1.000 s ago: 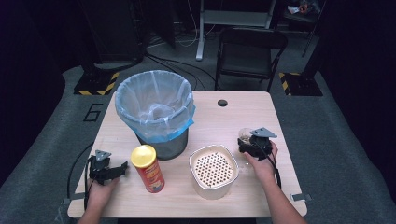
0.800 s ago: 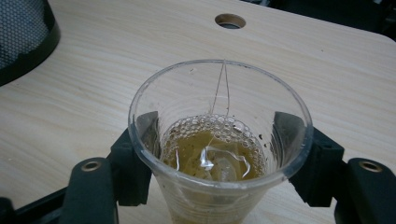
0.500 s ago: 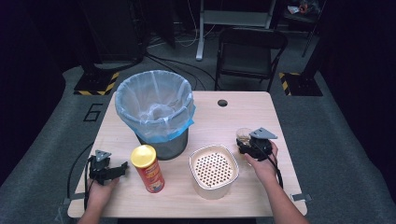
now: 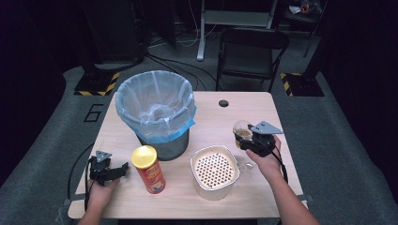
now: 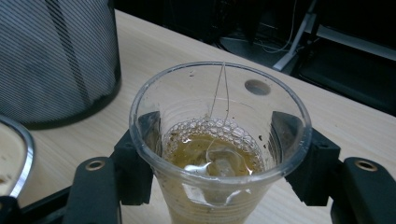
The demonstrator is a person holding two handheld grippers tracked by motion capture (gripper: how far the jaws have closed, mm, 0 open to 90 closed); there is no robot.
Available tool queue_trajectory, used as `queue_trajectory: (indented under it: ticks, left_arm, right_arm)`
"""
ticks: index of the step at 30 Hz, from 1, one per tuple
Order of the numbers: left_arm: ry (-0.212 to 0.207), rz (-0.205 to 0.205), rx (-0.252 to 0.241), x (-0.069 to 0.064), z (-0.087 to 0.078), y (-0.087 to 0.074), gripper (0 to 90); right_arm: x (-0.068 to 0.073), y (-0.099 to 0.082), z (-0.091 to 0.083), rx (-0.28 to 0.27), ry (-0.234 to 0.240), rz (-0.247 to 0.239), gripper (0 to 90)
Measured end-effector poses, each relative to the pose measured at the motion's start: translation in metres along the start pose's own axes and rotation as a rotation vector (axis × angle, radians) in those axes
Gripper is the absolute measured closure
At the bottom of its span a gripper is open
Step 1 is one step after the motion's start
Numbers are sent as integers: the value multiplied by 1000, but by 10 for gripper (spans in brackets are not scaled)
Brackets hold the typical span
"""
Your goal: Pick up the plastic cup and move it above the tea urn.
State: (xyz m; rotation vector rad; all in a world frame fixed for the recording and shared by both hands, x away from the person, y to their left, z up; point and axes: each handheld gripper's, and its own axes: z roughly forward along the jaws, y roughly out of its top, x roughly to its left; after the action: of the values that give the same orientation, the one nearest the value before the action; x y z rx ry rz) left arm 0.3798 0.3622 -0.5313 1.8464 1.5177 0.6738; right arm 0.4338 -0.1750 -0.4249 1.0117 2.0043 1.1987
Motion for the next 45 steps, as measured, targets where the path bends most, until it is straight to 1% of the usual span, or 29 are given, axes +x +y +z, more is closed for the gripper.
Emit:
queue_trajectory:
  ticks: [3, 4, 6, 7, 8, 10, 11, 12, 13, 15, 16, 17, 18, 21, 22, 23, 24, 25, 28, 29, 33, 39, 40, 42, 44, 45]
  left_arm:
    - [0, 0, 0, 0, 0, 0, 149]
    - [0, 0, 0, 0, 0, 0, 149]
    - [0, 0, 0, 0, 0, 0, 149]
    - [0, 0, 0, 0, 0, 0, 149]
    - [0, 0, 0, 0, 0, 0, 149]
    - [0, 0, 1, 0, 0, 0, 149]
    - [0, 0, 1, 0, 0, 0, 149]
    - [0, 0, 0, 0, 0, 0, 149]
    - [0, 0, 0, 0, 0, 0, 149]
    - [0, 0, 0, 0, 0, 0, 149]
    - [0, 0, 0, 0, 0, 0, 149]
    - [0, 0, 0, 0, 0, 0, 149]
    - [0, 0, 0, 0, 0, 0, 149]
    - [0, 0, 0, 0, 0, 0, 149]
    - [0, 0, 0, 0, 0, 0, 149]
    - [0, 0, 0, 0, 0, 0, 149]
    - [0, 0, 0, 0, 0, 0, 149]
    - [0, 0, 0, 0, 0, 0, 149]
    - [0, 0, 0, 0, 0, 0, 149]
    - [0, 0, 0, 0, 0, 0, 149]
    - [0, 0, 0, 0, 0, 0, 149]
    - [0, 0, 0, 0, 0, 0, 149]
    - [0, 0, 0, 0, 0, 0, 149]
    - [0, 0, 0, 0, 0, 0, 149]
    - [0, 0, 0, 0, 0, 0, 149]
    - [0, 0, 0, 0, 0, 0, 149]
  right_arm:
    - [1, 11, -4, -23, 28, 4, 342]
    - [2, 18, -6, -36, 48, 9, 342]
    - [2, 21, -6, -42, 56, 9, 342]
    - [2, 24, -7, -46, 67, 1, 341]
    - [3, 26, -7, -53, 69, -3, 341]
    - [6, 31, -8, -62, 84, -40, 341]
    - [6, 31, -8, -62, 84, -40, 341]
    - [6, 34, -7, -69, 96, -72, 344]
    - [6, 34, -7, -69, 96, -72, 344]
    - [5, 36, -8, -73, 118, -104, 351]
    - [5, 38, -9, -78, 147, -141, 358]
    - [5, 38, -9, -78, 147, -141, 358]
    - [5, 39, -9, -84, 156, -170, 359]
    - [7, 40, -11, -82, 183, -227, 364]
    - [7, 40, -11, -90, 194, -285, 367]
    - [7, 40, -11, -90, 194, -285, 367]
    - [8, 39, -12, -98, 194, -321, 370]
    - [8, 39, -12, -98, 194, -321, 370]
    - [11, 37, -14, -115, 191, -360, 375]
    - [11, 37, -14, -115, 191, -360, 375]
    - [16, 33, -16, -120, 167, -402, 379]
    - [19, 32, -19, -124, 146, -425, 382]
    - [21, 31, -21, -126, 141, -440, 383]
    - [22, 31, -22, -127, 141, -443, 384]
    - [24, 30, -23, -136, 145, -461, 387]
    - [24, 30, -23, -136, 145, -461, 387]
